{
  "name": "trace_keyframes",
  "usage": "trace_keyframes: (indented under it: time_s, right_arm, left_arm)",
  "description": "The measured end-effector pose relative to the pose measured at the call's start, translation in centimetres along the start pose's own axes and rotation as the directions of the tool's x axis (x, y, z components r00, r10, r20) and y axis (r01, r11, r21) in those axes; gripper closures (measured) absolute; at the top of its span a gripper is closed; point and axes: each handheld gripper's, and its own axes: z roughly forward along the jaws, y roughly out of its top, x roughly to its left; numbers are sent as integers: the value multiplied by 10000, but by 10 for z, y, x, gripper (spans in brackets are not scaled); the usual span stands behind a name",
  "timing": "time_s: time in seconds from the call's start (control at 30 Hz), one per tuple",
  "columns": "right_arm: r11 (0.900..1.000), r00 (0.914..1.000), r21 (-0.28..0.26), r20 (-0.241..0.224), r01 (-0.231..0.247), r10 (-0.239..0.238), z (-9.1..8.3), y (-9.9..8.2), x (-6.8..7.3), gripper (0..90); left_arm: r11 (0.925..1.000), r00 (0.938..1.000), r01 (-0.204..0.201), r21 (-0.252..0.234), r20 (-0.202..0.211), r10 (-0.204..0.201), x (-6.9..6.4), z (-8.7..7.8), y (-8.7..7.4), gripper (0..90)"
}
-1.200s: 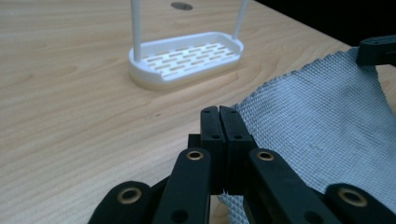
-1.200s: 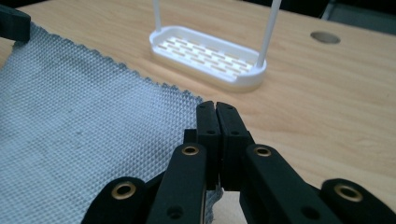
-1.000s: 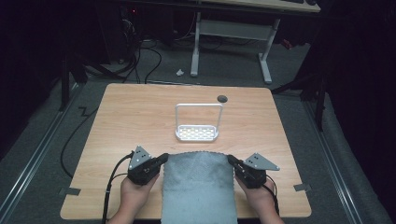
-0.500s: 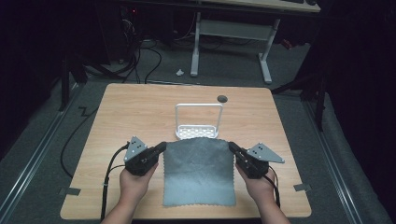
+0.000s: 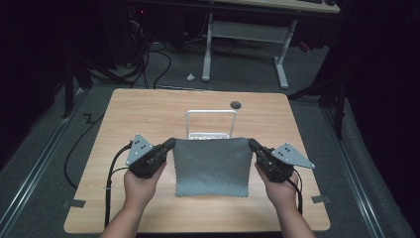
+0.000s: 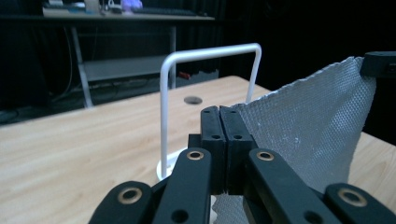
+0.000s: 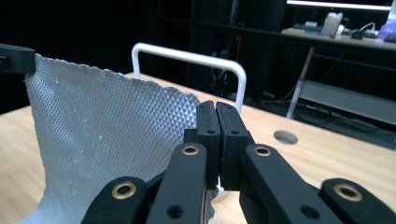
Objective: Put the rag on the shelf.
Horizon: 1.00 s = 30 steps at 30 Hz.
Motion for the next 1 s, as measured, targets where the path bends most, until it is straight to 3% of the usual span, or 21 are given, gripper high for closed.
trace_keyframes:
  time_s: [0.5, 0.8, 0.87, 1.0]
  right_arm:
    - [9956, 9994, -886, 170, 307, -293, -4, 43, -2, 900]
    - [9928, 9987, -1119, 316, 439, -406, 0, 60, -6, 900]
    - [9923, 9980, -1127, 430, 510, -464, 2, 62, -7, 900]
    - [9943, 9989, -1031, 417, 254, -212, 10, 65, -12, 900]
  left_arm:
    - [9933, 9986, -505, -1040, -230, 483, 2, -7, 47, 894]
    - [9906, 9965, -787, -1121, -377, 749, 4, -5, 60, 895]
    - [9925, 9978, -636, -1040, -241, 615, 6, -2, 61, 895]
    - [9931, 9959, -837, -820, -410, 806, 12, 7, 70, 896]
